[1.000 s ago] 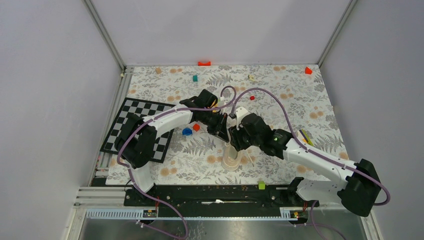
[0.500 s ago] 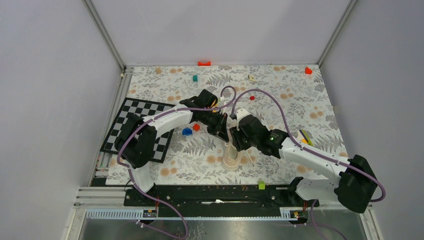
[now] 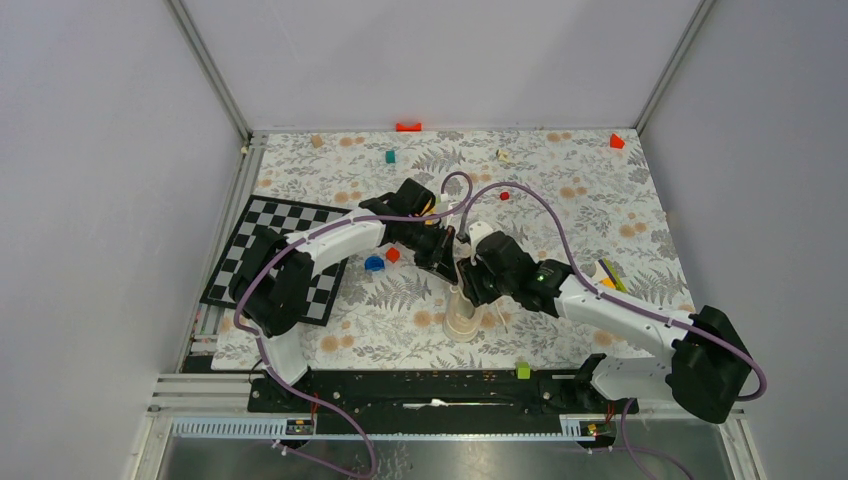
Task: Tie the shoes
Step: Cross the shoelace with the shoelace.
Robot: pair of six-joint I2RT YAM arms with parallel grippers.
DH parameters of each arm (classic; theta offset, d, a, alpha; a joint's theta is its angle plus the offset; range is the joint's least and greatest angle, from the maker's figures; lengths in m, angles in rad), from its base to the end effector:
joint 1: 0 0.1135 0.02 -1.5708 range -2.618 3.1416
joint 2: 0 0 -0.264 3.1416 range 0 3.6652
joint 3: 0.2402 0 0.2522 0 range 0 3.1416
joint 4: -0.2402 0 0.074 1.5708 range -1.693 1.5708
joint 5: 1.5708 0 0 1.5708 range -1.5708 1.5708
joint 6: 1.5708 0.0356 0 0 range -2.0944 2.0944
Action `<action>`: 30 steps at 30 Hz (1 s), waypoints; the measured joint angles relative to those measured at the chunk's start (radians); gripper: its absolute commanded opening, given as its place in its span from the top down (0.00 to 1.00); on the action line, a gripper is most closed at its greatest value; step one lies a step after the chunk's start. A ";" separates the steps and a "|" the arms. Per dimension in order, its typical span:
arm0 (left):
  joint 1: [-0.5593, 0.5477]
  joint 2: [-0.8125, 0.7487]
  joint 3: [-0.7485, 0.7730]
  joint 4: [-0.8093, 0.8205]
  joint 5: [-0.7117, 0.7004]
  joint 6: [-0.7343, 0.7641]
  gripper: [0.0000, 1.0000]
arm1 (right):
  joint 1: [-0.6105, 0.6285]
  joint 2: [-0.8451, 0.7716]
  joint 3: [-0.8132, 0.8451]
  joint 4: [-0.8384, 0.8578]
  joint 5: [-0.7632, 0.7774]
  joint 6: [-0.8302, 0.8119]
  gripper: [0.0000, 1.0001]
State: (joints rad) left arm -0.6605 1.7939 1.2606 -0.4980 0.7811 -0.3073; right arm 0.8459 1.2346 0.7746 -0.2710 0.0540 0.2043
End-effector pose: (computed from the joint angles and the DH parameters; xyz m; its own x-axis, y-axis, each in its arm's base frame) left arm 0.2775 -0.2473 0.2129 -0.8640 0.3992 -0.3069 0.4826 0.4822 -0.7312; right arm 0.1742 0.1938 0.2346 -0.5797 -0.3489 -0.7363 -0.6160 0.7792 0.1158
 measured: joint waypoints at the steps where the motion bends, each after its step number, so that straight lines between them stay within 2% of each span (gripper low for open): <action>1: 0.000 0.000 0.000 0.000 0.000 0.000 1.00 | 0.000 0.000 0.000 0.000 -0.005 -0.002 0.55; 12: 0.000 0.000 0.000 0.000 0.000 0.000 1.00 | 0.014 0.050 0.005 -0.002 -0.018 -0.051 0.58; 19: 0.000 0.000 0.000 0.000 0.000 0.000 1.00 | 0.048 0.074 0.014 -0.006 0.035 -0.073 0.62; 29: 0.000 0.000 0.000 0.000 0.000 0.000 1.00 | 0.087 0.085 0.027 -0.009 0.155 -0.079 0.99; 30: 0.000 0.000 0.000 0.000 0.000 0.000 1.00 | 0.089 0.083 0.027 -0.009 0.163 -0.075 1.00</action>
State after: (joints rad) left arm -0.6605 1.7939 1.2606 -0.4980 0.7815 -0.3069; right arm 0.9352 1.3174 0.8013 -0.2798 0.2169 0.1291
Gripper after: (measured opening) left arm 0.010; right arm 0.080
